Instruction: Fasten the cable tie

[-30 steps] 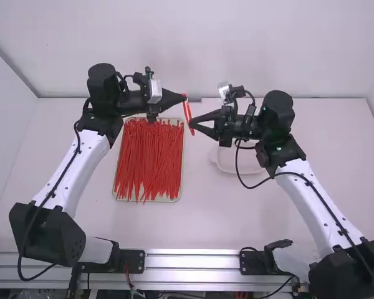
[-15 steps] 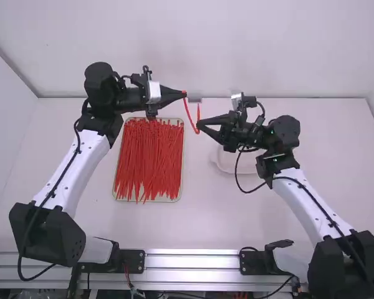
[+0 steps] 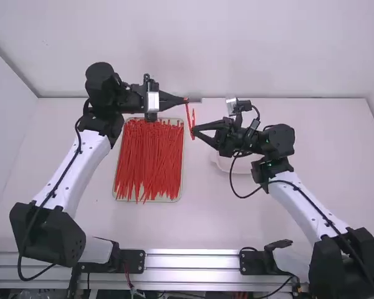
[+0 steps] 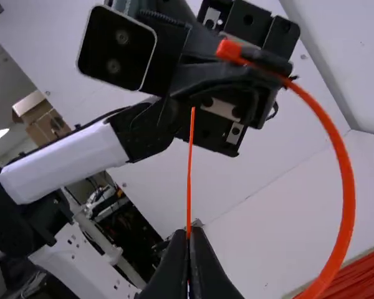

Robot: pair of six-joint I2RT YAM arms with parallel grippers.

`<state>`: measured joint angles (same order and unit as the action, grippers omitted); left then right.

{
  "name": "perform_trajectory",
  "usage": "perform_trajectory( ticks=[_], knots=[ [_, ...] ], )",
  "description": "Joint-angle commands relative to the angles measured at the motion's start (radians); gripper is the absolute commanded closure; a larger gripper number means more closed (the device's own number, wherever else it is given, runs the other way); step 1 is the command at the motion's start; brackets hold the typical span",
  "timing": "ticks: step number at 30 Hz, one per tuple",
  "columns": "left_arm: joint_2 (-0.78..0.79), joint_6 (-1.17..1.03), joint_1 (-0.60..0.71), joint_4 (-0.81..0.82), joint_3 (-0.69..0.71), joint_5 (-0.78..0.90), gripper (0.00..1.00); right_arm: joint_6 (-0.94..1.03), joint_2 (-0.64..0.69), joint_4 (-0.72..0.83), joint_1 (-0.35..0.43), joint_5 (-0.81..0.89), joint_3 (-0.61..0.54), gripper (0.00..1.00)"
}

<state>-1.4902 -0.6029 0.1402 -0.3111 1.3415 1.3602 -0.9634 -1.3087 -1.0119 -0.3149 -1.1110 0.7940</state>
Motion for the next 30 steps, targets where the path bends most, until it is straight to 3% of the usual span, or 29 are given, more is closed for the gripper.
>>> perform_trajectory(
  ticks=[1,13,30],
  knots=[
    [-0.002,-0.022,0.011,0.000,-0.006,0.016,0.99,-0.014,0.001,-0.006,0.000,0.020,-0.003,1.00],
    [-0.002,-0.067,0.027,0.023,-0.006,0.036,0.98,-0.034,0.002,-0.005,-0.041,0.059,-0.003,1.00],
    [-0.002,-0.067,0.037,0.036,-0.006,0.048,0.98,-0.034,0.001,-0.006,-0.040,0.066,-0.003,1.00]
  ],
)
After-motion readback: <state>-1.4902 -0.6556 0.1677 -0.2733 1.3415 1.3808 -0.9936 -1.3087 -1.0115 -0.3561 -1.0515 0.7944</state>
